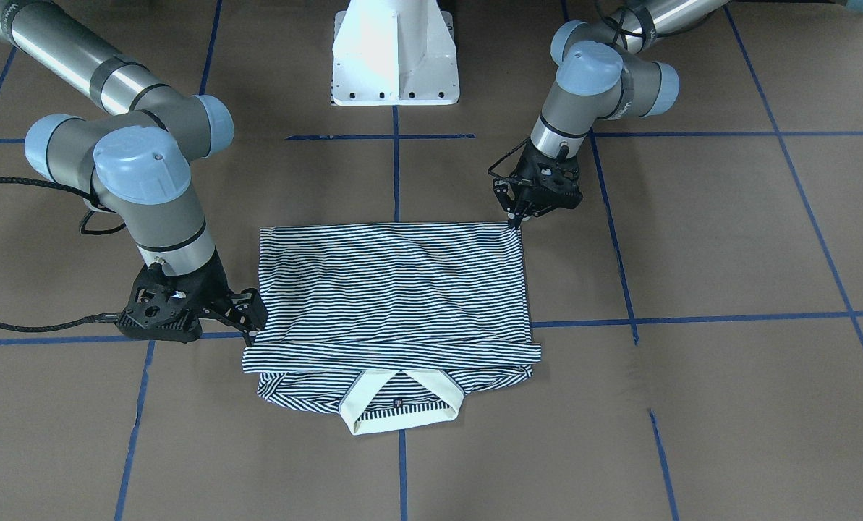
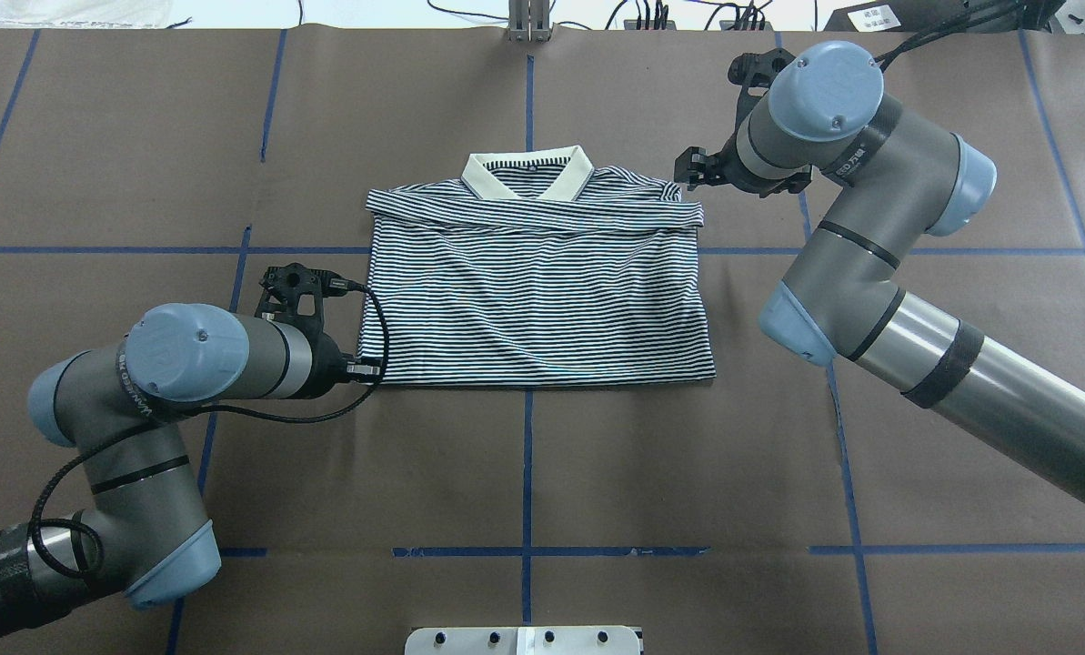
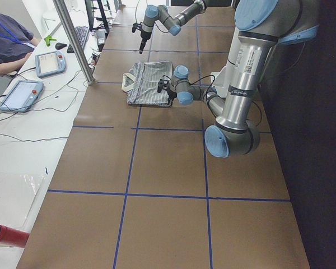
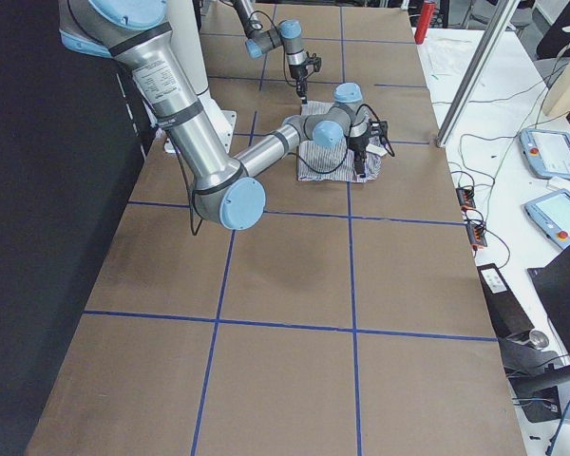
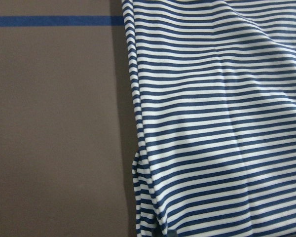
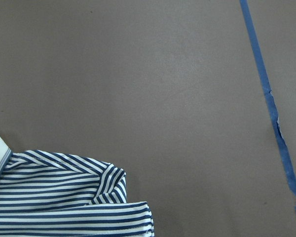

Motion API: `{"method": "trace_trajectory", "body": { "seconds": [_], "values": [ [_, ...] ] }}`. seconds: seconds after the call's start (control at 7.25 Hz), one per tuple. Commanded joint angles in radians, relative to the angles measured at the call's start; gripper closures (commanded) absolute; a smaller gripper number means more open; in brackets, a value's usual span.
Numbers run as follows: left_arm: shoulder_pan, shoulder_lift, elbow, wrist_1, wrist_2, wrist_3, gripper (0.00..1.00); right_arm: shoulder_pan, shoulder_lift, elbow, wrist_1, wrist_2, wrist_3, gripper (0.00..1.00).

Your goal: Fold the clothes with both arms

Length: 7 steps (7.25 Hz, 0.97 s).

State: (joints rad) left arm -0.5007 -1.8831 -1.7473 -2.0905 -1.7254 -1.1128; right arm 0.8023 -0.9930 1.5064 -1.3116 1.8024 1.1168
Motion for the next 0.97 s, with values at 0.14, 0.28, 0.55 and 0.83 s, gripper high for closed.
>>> {"method": "trace_trajectory", "body": {
  "seconds": [0.14, 0.28, 0.55, 0.83],
  "values": [
    [-0.219, -0.002, 0.087, 0.001, -0.005, 0.287, 1.00, 0.000, -0.001, -0.002, 0.000, -0.002, 0.000, 0.00],
    [-0.296, -0.051, 0.177, -0.005, -0.006, 0.359, 1.00, 0.000, -0.001, -0.002, 0.000, -0.002, 0.000, 0.00],
    [-0.395, -0.227, 0.428, -0.011, -0.003, 0.424, 1.00, 0.000, 0.001, -0.002, 0.000, -0.003, 0.000, 0.00],
    [-0.429, -0.387, 0.689, -0.125, 0.003, 0.430, 1.00, 0.000, 0.002, -0.002, 0.000, -0.003, 0.002, 0.00]
  ]
}}
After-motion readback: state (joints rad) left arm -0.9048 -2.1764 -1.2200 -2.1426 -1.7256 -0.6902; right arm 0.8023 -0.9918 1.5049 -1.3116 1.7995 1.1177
